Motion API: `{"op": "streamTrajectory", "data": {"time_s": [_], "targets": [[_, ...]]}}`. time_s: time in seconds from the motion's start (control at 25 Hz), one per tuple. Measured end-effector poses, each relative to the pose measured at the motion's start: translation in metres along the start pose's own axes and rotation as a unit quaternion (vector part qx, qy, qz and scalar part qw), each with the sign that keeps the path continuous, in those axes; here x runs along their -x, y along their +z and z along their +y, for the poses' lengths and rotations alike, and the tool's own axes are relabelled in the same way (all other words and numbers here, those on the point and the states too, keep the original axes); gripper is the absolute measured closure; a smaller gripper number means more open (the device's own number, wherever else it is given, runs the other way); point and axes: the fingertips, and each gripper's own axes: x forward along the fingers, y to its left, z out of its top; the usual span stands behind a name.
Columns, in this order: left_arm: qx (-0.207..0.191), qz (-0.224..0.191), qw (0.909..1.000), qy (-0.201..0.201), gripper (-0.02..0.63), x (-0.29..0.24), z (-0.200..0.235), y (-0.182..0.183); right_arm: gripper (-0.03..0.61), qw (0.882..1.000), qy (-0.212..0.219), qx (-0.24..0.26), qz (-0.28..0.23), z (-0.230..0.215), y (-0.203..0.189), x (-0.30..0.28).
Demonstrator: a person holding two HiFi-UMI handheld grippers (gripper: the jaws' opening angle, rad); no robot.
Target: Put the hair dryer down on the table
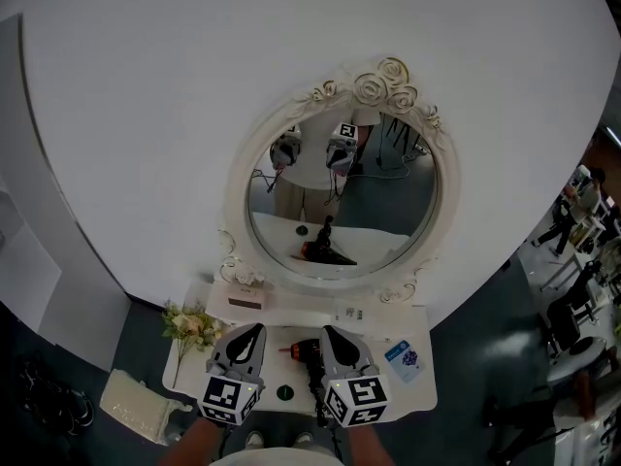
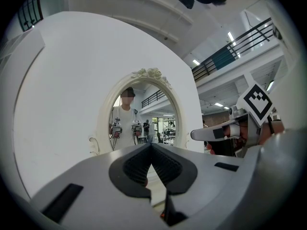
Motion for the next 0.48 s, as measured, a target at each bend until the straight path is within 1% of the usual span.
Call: {"op": "streamTrajectory", "data": {"time_s": [0.48], "targets": [[-0.002, -0.002, 1.0000, -0.002, 0.604, -0.0007, 0.0027, 0.0039, 0.568, 1.000, 0.000, 0.000, 0.002, 0.0020, -0.0004, -0.0037]]}}
